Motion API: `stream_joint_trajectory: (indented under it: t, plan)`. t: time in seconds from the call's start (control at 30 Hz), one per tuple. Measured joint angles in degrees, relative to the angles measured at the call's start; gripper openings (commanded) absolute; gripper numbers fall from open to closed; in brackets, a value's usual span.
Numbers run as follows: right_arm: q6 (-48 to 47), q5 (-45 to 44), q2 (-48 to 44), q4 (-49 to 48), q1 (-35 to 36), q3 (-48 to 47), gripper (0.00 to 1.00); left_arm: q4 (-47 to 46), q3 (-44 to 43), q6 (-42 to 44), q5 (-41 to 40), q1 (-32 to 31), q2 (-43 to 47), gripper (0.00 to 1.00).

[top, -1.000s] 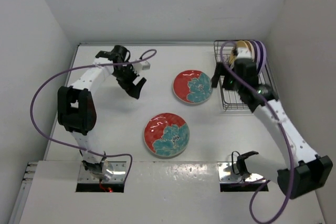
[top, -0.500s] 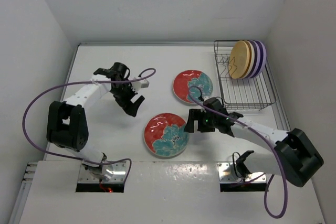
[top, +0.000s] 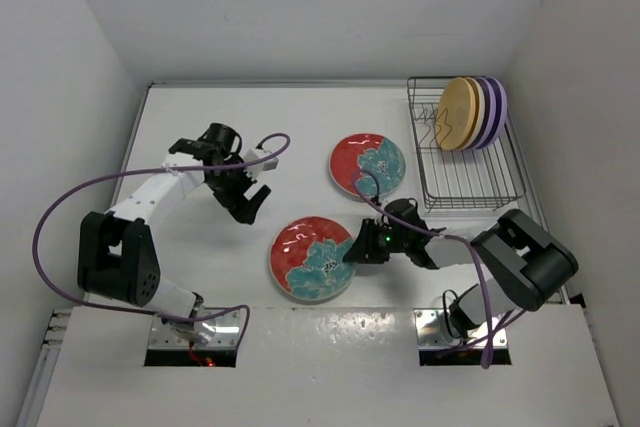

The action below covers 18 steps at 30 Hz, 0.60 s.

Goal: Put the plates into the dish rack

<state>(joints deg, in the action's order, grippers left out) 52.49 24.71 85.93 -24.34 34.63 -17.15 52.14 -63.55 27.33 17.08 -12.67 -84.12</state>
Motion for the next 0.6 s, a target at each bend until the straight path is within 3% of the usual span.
stream_joint_trajectory:
  t: [0.03,0.07,0.23,0.4,0.6]
  plan:
    - [0.63,0.5,0.52,-1.36,0.0,0.87,0.13,0.04,0.11,0.0,-0.07,0.04,0.13,1.0]
    - [1.33,1.11,0.81,-2.43,-0.09,1.51,0.01,0.02,0.22,-0.02,-0.09,0.11,0.24,1.0]
    - [2.97,4.94,1.46,-2.34,-1.36,1.68,0.0,-0.11,0.42,-0.04,-0.22,0.15,0.24,1.0]
    - [-3.85,3.58,-1.84,13.81,-0.15,-9.11,0.0,-0.2,0.42,-0.26,-0.26,0.68,0.24,1.0]
    - [-15.52,-9.09,-9.05,35.19,-0.46,-26.21,0.0,-0.31,0.42,-0.42,-0.37,1.66,0.24,1.0]
